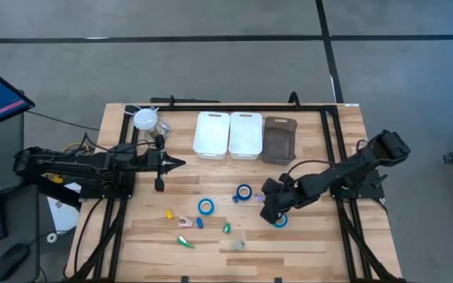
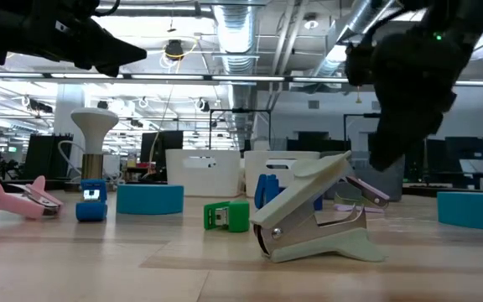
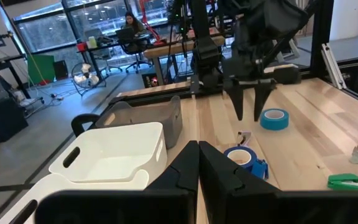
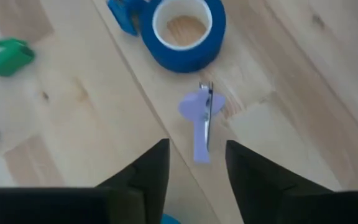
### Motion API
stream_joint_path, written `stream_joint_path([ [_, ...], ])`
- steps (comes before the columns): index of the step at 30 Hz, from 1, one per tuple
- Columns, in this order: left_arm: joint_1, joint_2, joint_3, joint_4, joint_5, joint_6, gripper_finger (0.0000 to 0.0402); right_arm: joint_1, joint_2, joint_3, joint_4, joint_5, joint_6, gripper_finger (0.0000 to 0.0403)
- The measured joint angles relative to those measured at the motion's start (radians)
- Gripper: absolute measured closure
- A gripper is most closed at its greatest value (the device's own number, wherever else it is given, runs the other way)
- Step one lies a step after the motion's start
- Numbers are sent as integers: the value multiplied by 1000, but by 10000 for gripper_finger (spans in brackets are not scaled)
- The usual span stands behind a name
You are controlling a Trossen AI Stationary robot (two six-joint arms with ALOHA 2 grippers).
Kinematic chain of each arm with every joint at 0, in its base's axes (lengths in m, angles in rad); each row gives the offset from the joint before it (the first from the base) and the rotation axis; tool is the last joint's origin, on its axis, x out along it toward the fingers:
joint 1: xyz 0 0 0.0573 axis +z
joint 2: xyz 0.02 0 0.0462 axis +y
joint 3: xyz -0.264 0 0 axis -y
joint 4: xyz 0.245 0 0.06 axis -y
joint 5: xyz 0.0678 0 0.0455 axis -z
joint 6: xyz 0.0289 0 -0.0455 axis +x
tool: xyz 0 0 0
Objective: Pick and place Stapler, Stapler remover, tape
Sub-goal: Put the purple staple remover into the black bin
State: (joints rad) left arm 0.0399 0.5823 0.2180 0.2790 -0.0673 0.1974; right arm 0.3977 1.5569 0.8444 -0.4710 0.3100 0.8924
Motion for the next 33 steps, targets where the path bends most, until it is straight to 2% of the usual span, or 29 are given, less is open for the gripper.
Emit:
stream_joint_path([
  [7,0,0,0,0,0,0,399,-16,64,0,15,-3,0,237],
  [16,0,0,0,-1,0,0,399,-28,118,0,19,-10,-9,253],
  [21,0,0,0,-1,0,0,399,-28,118,0,42,-10,-12,285],
  [29,0,0,0,-1,0,0,399,-27,116,0,42,-5,-41,384],
  [33,0,0,0,-2,0,0,399,-29,115,0,49,3,-62,379],
])
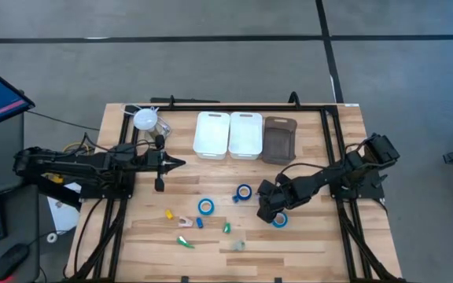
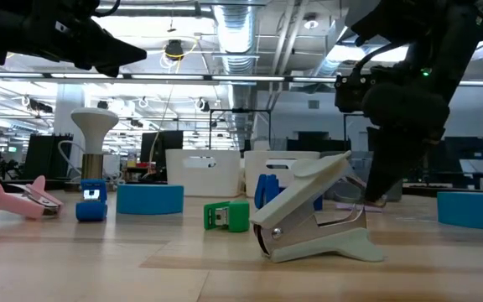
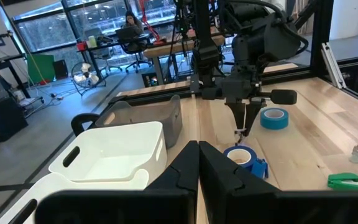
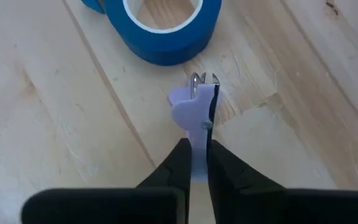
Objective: Pick and place Stapler, Stapler remover, tape
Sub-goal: Put the purple staple remover into the black bin
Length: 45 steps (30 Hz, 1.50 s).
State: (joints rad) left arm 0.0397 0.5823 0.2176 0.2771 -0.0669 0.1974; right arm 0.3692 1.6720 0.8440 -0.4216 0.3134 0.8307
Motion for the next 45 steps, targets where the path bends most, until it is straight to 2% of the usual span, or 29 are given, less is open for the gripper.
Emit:
stream_joint_path([
  [6,0,0,0,0,0,0,399,-16,-86,-1,-4,37,-66,388],
  [14,0,0,0,-1,0,-2,399,-71,-332,0,-173,223,-74,388],
  [18,0,0,0,0,0,-3,399,-138,-429,0,-252,289,-75,388],
  [22,0,0,0,0,0,-3,399,-244,-482,0,-308,293,-112,388],
  [27,0,0,0,0,0,-3,399,-397,-488,0,-332,248,-203,388],
  [35,0,0,0,0,0,-3,399,-583,-397,0,-328,173,-335,388],
  [40,0,0,0,0,0,-3,399,-656,-316,0,-321,129,-394,388],
  [45,0,0,0,0,0,-3,399,-679,-259,0,-285,118,-426,388],
])
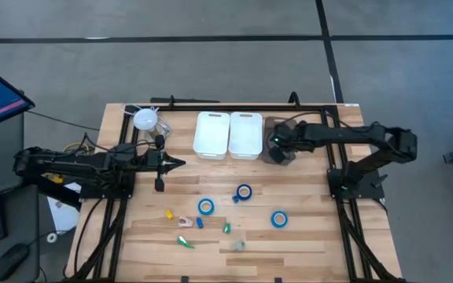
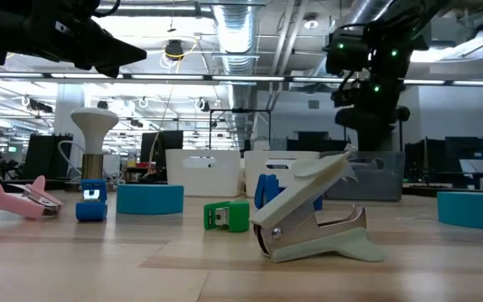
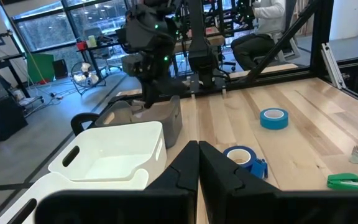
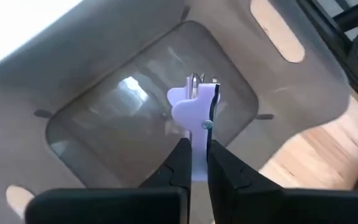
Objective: Pick and place Stapler, Stapler remover, tape
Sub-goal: Put the purple staple remover into the black bin
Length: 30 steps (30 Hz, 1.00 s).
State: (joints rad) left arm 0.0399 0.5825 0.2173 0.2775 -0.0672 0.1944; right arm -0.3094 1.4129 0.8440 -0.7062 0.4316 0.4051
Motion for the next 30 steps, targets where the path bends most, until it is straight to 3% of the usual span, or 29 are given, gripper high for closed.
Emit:
stream_joint_path([
  [16,1,0,0,0,0,0,399,-79,99,0,71,-92,-65,388],
  [27,1,0,0,0,0,0,399,-134,99,0,79,-176,-76,388],
  [30,1,0,0,0,0,0,399,-139,99,0,79,-172,-76,363],
])
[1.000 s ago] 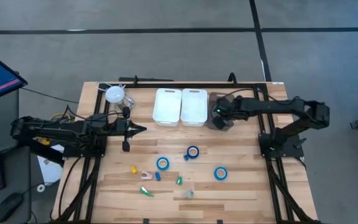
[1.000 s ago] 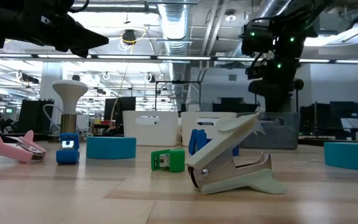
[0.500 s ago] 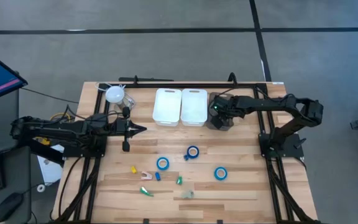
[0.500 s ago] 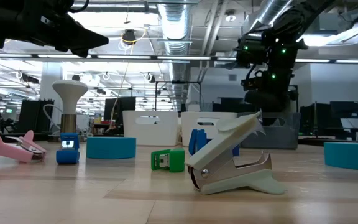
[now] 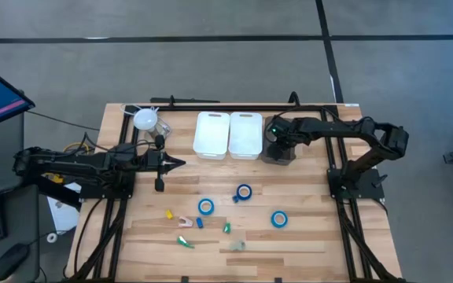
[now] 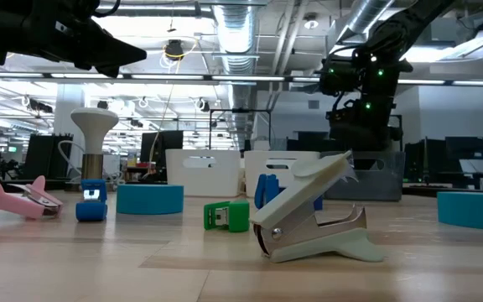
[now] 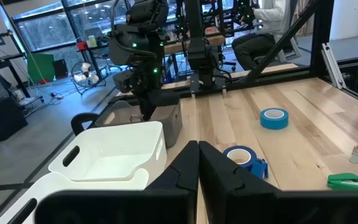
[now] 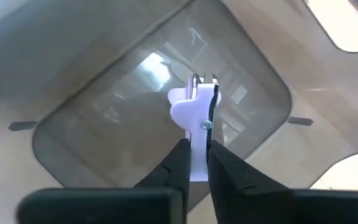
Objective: Pick and place Stapler, Stapler remover, tape
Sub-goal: Put the purple staple remover into the black bin, then put the right light blue tape into the right white bin
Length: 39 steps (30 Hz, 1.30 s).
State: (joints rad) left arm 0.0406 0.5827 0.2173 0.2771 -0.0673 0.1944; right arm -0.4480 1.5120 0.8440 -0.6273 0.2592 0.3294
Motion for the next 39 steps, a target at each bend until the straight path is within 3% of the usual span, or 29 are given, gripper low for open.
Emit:
stream_joint_path([
  [5,0,0,0,0,0,0,399,0,0,0,0,1,-19,300],
  [10,0,0,0,0,0,0,399,0,-1,0,15,3,-53,272],
  [14,0,0,0,0,0,0,399,13,-26,18,-21,-1,-76,273],
  [20,0,0,0,0,0,0,399,56,-81,149,-220,-15,-78,291],
  [26,0,0,0,0,0,0,399,119,-129,272,-383,-172,-36,298],
  [33,0,0,0,0,0,0,399,260,-173,290,-447,-353,64,299],
  [39,0,0,0,0,0,0,399,430,-166,290,-441,-367,110,299],
])
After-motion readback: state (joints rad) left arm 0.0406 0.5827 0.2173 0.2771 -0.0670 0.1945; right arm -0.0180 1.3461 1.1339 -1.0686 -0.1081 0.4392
